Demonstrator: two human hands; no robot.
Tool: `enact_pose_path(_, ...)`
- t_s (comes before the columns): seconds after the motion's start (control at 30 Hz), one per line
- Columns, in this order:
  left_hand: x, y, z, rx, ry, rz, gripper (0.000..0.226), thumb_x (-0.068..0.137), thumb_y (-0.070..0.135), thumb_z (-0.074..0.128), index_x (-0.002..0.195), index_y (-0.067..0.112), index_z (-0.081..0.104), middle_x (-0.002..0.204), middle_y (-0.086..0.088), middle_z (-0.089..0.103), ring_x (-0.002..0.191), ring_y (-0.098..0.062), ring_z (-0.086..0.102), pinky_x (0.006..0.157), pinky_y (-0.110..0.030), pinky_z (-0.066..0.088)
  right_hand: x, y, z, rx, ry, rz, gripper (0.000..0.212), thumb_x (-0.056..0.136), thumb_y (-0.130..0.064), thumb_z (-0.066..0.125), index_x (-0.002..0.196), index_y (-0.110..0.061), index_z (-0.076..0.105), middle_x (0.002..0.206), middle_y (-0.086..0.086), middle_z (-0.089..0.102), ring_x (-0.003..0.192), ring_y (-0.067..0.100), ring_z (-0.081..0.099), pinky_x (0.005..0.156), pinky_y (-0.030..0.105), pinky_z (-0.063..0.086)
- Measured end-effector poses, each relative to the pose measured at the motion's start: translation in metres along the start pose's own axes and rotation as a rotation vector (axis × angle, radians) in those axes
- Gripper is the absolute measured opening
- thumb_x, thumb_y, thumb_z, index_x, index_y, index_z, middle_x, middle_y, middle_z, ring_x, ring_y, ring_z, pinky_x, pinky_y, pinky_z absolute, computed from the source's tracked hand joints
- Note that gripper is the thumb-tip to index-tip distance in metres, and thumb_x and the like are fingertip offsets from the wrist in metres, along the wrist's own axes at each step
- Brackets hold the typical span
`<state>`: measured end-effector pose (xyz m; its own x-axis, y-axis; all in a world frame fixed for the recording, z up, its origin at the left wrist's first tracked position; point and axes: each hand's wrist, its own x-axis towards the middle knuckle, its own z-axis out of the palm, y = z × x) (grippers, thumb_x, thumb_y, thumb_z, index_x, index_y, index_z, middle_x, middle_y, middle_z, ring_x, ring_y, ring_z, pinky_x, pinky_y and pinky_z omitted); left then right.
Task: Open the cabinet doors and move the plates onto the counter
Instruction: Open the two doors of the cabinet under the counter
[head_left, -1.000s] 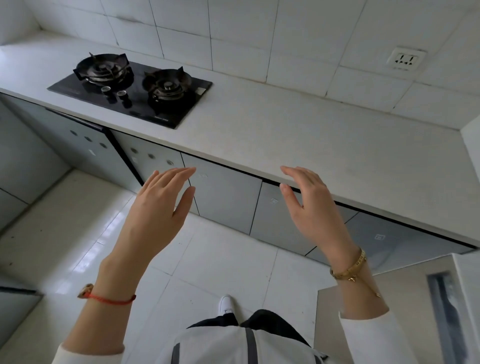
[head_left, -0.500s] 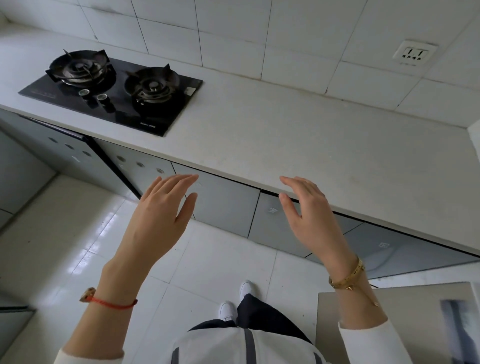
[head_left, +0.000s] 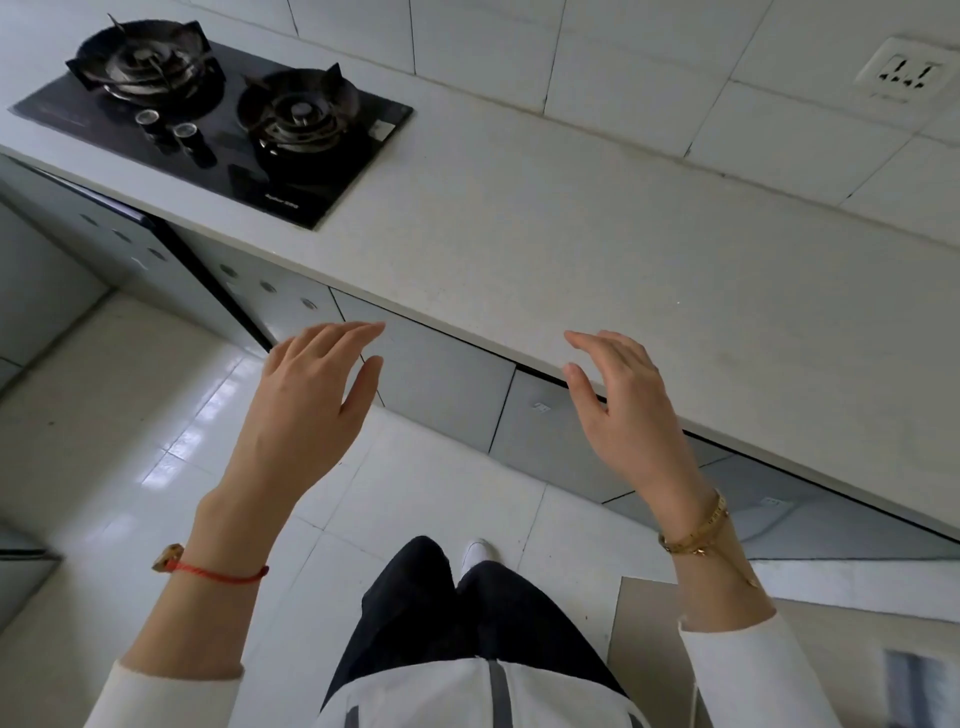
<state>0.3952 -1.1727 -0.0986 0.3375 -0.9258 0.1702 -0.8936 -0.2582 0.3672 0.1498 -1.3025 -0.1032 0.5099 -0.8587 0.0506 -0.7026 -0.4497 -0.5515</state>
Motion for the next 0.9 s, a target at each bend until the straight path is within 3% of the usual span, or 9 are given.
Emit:
enact_pose_path(0.4, -0.005, -0.050, 0.123, 0.023, -0.018, 0.011, 0.036, 0.100, 0.028, 0.045, 0.133, 0.018, 0.055, 0.130, 0.000, 0.062, 0.123, -0.024, 0.053, 0.104, -0.040, 0.035, 0.007, 0.076, 0.116, -0.028, 0.034, -0.043, 0.036, 0.100, -0.024, 0.046, 0.133, -0.011, 0.053, 0.130, 0.003, 0.059, 0.130, 0.019, 0.044, 0.112, 0.039, 0.034)
enact_pose_path(0.9, -0.049, -0.164, 0.375, 0.033, 0.065, 0.087, 0.036, 0.100, 0.027, 0.046, 0.133, 0.018, 0.055, 0.130, 0.000, 0.061, 0.123, -0.024, 0.053, 0.103, -0.036, 0.033, 0.008, 0.215, 0.345, -0.078, 0.207, -0.132, 0.036, 0.100, -0.024, 0.046, 0.132, -0.011, 0.054, 0.131, 0.006, 0.060, 0.131, 0.025, 0.045, 0.112, 0.043, 0.034)
